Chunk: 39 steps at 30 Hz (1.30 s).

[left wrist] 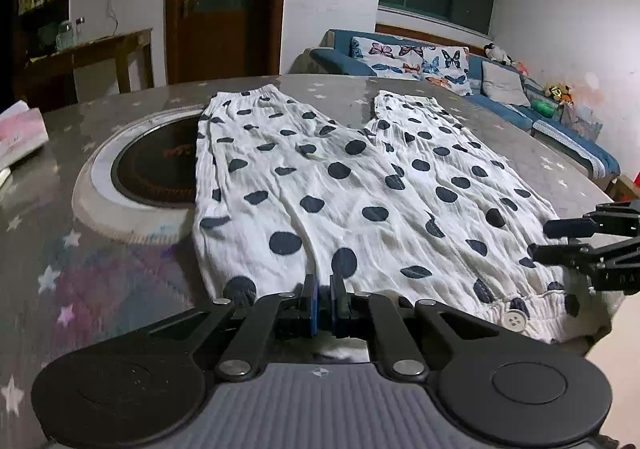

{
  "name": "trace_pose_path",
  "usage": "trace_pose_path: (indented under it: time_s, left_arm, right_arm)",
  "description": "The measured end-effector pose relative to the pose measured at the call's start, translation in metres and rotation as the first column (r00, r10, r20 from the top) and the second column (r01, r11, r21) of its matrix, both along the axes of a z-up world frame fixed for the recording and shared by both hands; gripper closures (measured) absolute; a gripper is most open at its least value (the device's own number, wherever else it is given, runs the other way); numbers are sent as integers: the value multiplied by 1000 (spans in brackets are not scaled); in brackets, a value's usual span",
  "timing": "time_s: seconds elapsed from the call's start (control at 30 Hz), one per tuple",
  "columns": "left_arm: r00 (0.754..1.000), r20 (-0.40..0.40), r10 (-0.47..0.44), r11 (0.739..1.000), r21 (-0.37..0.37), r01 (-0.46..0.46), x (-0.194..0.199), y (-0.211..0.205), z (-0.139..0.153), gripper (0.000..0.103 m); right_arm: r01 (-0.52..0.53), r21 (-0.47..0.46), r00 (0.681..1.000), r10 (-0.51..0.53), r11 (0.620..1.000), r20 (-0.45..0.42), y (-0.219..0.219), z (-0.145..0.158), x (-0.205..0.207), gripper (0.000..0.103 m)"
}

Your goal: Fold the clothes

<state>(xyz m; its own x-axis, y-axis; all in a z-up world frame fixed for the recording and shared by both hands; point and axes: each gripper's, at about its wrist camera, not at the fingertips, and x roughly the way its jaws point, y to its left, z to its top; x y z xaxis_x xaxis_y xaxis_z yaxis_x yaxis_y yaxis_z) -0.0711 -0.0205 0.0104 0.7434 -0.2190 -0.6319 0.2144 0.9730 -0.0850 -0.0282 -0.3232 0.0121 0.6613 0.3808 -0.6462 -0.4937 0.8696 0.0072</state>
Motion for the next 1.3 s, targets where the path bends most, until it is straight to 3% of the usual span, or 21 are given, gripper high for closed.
trace_pose_path:
  time_s: [0.2,0.33,0.57,0.73,0.83,0.97,1.07,1.3]
  left_arm:
    - [1000,-23,-16,999,-44,15,9,9,13,95]
    - [1000,10,-8,998,-68,9,27,7,25,95]
    - [999,-27,44,998,-42,-45,70,13,14,94]
    - [996,-53,72,997,-27,-74,72,18,7,94]
    - [1000,-24,15,999,-51,-16,67,5,18,93]
    - [990,-5,-144,983,-112,142,63,-33,25,91]
    - [965,-11,-264,955,-146,259,59,-59,21,91]
    - [900,-49,-432,890,-181,418,52,-84,5,91]
  right_arm:
    - [-45,21,999,45,999,-5,1,16,7,53]
    - [-31,36,999,30,999,18,3,23,35,53]
    - [16,39,1000,-16,999,-3,5,23,98,53]
    - [72,16,997,-71,997,-39,0,13,139,53]
    - [106,33,992,-103,994,-77,-7,10,159,53]
    - [124,29,989,-120,992,-90,-2,10,185,53]
    - [135,21,986,-132,991,-99,3,9,206,53]
    - [171,-17,980,-172,985,-97,10,0,254,50]
